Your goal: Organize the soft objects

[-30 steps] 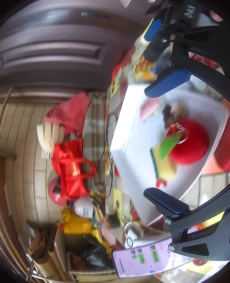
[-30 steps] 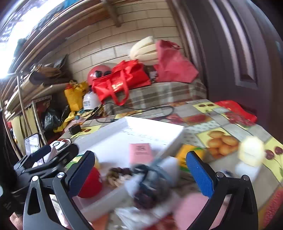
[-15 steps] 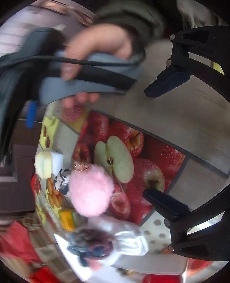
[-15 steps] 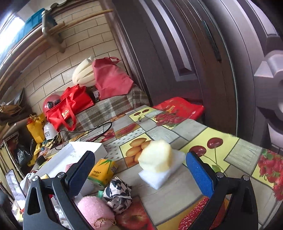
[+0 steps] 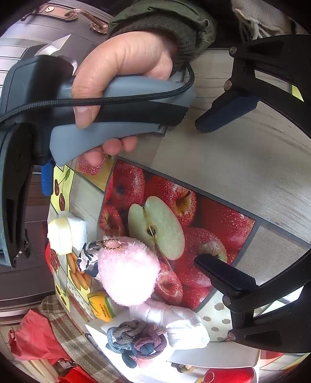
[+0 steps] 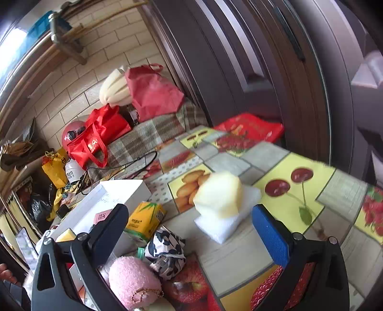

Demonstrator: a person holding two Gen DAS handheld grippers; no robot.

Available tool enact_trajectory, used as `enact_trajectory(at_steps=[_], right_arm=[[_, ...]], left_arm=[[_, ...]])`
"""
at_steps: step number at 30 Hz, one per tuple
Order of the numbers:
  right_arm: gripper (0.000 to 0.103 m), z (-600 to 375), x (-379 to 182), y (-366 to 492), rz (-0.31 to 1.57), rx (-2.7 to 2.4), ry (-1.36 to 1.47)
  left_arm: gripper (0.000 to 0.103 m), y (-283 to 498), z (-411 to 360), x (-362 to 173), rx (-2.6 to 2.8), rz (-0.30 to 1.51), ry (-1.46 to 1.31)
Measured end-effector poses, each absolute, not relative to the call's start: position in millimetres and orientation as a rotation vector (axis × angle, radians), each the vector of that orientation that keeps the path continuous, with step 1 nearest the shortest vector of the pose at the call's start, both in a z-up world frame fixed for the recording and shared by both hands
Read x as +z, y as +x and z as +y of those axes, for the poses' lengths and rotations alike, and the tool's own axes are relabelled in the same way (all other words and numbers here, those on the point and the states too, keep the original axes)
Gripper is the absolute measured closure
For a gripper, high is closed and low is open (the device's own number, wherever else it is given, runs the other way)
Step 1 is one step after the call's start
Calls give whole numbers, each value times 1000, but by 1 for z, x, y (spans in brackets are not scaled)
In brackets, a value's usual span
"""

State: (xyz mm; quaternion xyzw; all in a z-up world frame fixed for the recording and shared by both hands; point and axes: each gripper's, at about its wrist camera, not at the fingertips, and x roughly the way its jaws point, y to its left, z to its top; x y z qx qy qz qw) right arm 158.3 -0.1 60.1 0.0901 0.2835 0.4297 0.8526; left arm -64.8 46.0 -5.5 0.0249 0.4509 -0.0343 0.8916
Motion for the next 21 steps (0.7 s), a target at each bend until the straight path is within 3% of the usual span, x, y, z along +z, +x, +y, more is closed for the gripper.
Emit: enact_trajectory(at_steps=[21], right_arm=[[0, 3, 49, 167, 711, 909, 197]], left_arm=[[1, -65, 46, -5, -71, 935, 51]])
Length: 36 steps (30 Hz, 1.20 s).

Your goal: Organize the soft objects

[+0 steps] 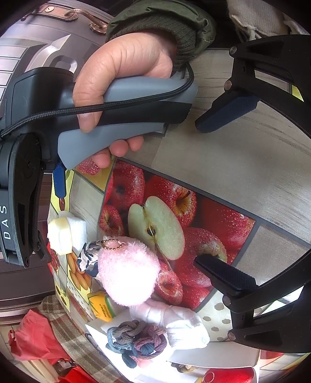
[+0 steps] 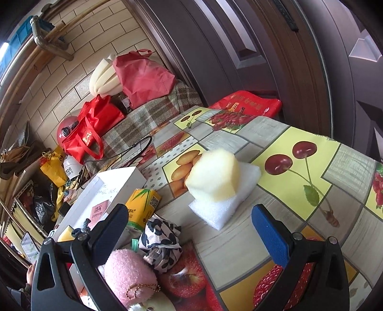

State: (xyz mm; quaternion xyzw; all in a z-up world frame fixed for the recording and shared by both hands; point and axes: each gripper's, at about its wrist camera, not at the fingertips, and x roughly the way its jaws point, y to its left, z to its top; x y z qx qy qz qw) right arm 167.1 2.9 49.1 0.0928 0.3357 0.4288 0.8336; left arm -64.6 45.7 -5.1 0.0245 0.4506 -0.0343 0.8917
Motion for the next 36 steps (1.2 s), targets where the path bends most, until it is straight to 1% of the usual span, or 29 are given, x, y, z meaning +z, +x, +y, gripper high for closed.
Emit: enact_trajectory(at_steps=[24, 36], right_arm=[[0, 3, 46, 166, 738, 916, 195], [0, 8, 38, 167, 802, 927, 201]], left_arm=[[1, -65, 46, -5, -71, 934, 50], [1, -65, 47, -5, -71, 934, 49]])
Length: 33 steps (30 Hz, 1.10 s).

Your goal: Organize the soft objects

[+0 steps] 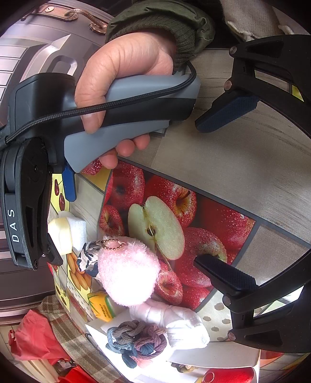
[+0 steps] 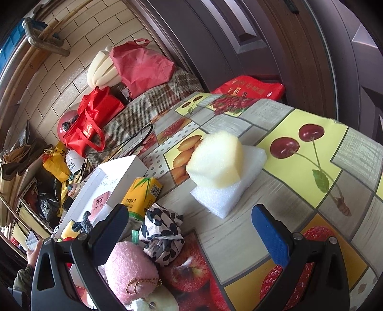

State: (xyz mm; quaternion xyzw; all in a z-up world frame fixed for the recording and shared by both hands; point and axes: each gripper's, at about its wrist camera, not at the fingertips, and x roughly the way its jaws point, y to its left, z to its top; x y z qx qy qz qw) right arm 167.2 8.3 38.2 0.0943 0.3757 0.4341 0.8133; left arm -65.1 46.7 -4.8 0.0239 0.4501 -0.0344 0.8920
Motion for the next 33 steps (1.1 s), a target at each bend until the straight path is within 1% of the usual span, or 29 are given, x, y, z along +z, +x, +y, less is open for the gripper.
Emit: enact_trajectory(at_steps=[33], right_arm=[[0, 13, 31, 168, 853, 949, 200]], left_arm=[[1, -64, 46, -5, -71, 934, 48]])
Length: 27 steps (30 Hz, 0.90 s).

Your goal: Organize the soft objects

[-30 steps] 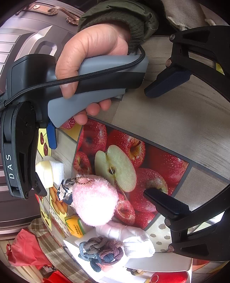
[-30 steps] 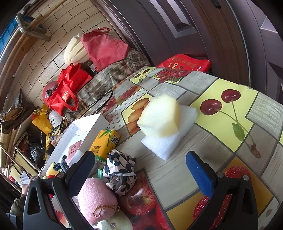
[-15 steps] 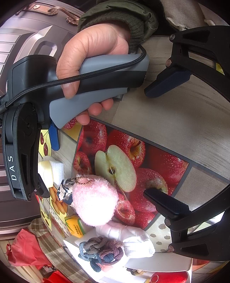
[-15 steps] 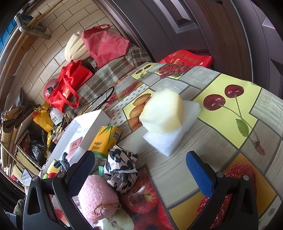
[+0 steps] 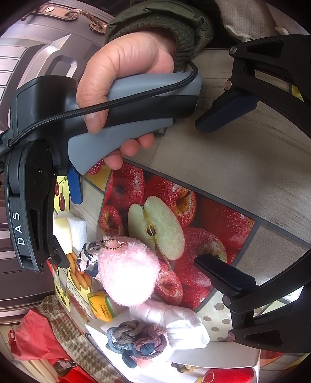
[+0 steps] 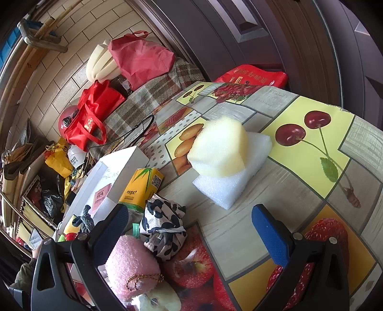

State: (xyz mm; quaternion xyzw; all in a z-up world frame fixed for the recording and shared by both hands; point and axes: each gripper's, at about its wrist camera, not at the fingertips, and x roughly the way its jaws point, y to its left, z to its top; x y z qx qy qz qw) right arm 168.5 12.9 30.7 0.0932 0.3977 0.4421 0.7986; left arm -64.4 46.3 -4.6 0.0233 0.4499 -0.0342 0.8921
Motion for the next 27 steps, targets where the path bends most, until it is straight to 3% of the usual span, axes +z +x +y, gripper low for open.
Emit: enact_trajectory(at_steps=[20, 27], right_arm=[[0, 9, 33, 172, 847, 953, 219], [0, -17, 57, 161, 691, 959, 238]], left_arm=[[1, -64, 46, -5, -71, 934, 48], [1, -64, 46, -5, -71, 933, 48]])
